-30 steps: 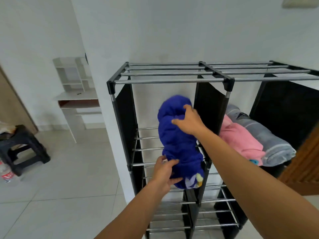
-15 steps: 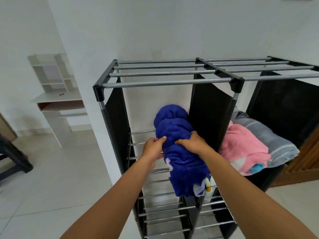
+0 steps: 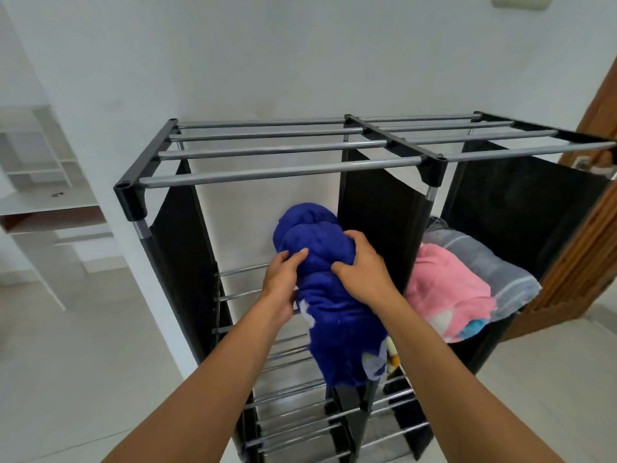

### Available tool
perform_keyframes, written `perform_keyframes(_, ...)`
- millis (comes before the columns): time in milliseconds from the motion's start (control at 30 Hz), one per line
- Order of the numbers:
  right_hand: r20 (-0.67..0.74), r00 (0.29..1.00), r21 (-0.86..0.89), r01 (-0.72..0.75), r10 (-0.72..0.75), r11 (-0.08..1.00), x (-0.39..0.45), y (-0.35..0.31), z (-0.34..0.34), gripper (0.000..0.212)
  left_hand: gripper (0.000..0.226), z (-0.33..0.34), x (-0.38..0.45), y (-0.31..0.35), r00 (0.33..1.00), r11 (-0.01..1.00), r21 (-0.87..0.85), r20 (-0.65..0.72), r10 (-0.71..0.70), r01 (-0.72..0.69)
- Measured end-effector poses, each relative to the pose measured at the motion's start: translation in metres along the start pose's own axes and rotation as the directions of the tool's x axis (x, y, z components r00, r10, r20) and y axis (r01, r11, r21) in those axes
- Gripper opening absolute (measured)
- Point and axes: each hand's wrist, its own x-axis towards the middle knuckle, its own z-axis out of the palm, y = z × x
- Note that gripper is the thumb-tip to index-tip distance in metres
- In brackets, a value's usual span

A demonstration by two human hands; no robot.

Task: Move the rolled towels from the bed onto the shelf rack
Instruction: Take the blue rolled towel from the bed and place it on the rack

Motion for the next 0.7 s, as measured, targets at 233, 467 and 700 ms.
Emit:
perform_keyframes(233, 0.098, 0.988, -0.156, -0.104, 0.121, 0.982, -0.016, 0.035, 0.021, 0.052, 0.034, -0.007, 0.003, -0.019, 1.0, 0.951, 0.308, -0.005, 0.028, -0.025)
perform_keyframes(467, 0.105, 0.993, -0.193, -0.03, 0.051, 0.981, -0.051, 0.03, 0.002, 0.059, 0.049, 0.01, -0.02, -0.008, 0.934, 0.664, 0.7, 0.01, 0.357, -0.262)
perform_keyframes(700, 0.189, 0.96, -0.173, -0.175, 0.207, 0.969, -0.142, 0.079, -0.061, 0.034, 0.012, 0.064, -0.096, -0.033, 0.687, 0.482, 0.521, 0.329, 0.648, -0.704)
